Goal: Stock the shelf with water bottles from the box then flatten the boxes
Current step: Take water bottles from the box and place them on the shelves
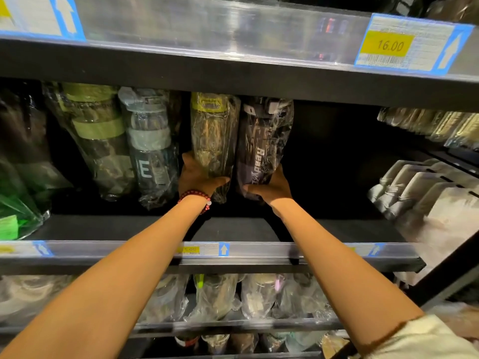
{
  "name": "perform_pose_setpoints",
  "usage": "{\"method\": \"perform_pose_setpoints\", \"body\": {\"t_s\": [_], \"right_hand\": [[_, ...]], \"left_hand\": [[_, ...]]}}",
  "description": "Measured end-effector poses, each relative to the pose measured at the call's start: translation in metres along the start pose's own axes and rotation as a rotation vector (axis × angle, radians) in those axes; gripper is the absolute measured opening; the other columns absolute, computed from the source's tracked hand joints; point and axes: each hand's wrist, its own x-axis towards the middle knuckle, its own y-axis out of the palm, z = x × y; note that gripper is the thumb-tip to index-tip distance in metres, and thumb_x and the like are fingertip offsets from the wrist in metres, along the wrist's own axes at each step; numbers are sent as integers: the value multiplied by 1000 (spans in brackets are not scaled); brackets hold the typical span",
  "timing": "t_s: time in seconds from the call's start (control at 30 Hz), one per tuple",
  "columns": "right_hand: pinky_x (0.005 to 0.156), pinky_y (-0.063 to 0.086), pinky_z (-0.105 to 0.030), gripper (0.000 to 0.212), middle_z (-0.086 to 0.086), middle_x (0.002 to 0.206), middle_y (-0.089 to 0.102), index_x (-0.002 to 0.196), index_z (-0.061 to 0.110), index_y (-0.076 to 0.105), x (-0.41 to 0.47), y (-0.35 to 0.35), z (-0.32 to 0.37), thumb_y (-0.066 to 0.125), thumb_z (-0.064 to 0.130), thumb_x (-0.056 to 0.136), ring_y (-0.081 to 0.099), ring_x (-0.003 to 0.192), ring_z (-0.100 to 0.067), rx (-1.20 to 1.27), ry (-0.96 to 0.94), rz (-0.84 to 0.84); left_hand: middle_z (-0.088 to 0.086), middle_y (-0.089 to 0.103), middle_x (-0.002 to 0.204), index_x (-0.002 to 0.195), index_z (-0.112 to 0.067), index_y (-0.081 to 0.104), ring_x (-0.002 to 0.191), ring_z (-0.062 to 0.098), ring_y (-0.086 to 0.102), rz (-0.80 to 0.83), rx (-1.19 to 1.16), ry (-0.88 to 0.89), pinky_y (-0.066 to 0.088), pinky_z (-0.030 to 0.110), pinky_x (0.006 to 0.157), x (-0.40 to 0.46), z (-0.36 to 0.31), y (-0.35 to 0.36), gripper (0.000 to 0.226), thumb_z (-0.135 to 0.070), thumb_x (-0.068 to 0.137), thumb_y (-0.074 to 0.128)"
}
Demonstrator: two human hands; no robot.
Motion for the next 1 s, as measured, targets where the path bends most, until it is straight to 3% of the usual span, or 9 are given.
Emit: {"method": "perform_pose_setpoints", "body": {"t_s": [0.27,0.4,0.47,0.53,0.57,0.63,0.73,0.87,1.0], "right_hand": [[103,35,-30,92,-9,145,42,145,15,27,-2,-4,-3,82,18,72,41,132,-29,56,4,50],[104,37,-29,88,-6,142,47,141,15,38,5,-16,-6,85,24,67,44,130,-26,75,-7,117],[102,42,-32,79,-7,134,55,135,12,48,1,-22,-10,85,26,67,52,123,-25,25,-15,77],[89,47,-27,64,-8,120,62,127,7,53,-18,-27,-10,81,25,72,61,108,-25,34,-28,26],[75,45,-21,55,-7,109,63,121,5,55,-33,-29,-8,78,24,74,63,95,-23,14,-70,-1],[60,30,-16,44,-3,95,56,114,5,56,-67,-27,-2,74,26,79,58,87,-23,-122,-204,-34],[78,28,-12,52,-5,117,55,126,9,51,-112,-5,12,72,28,82,49,114,-22,-165,-453,41],[99,32,-23,49,-5,133,51,129,13,52,-164,41,32,67,26,85,45,125,-23,-206,-784,230],[87,52,-43,43,-10,120,60,117,10,56,-217,95,40,61,24,76,57,111,-32,-252,-1056,319]], "left_hand": [[11,43,140,137,-7,26,128,29,42,30,6,19,35,30,100,2,7,3,92,-19,67,83],[12,33,149,147,-7,17,133,30,37,88,131,-10,33,33,107,-5,5,-9,102,-32,72,80],[11,42,143,145,-10,27,129,28,44,78,89,-39,38,34,105,-15,5,-19,98,-36,68,82],[10,62,108,113,-9,55,98,25,59,2,159,-15,48,29,80,-38,8,-32,59,-40,70,80],[8,59,87,89,-7,55,81,24,56,-59,241,-1,42,26,63,-54,9,-40,45,-42,73,77],[7,55,93,93,-7,50,88,24,52,-196,372,100,33,25,64,-85,15,-59,47,-44,77,72],[5,49,136,137,-14,41,124,23,46,-314,443,216,39,34,97,-124,31,-93,72,-41,78,71],[13,53,131,138,-7,41,120,33,50,-451,734,183,43,44,95,-178,71,-139,75,-32,75,75],[12,57,124,135,-7,44,114,32,54,-476,868,15,47,43,92,-241,119,-177,71,-32,75,75]]}}
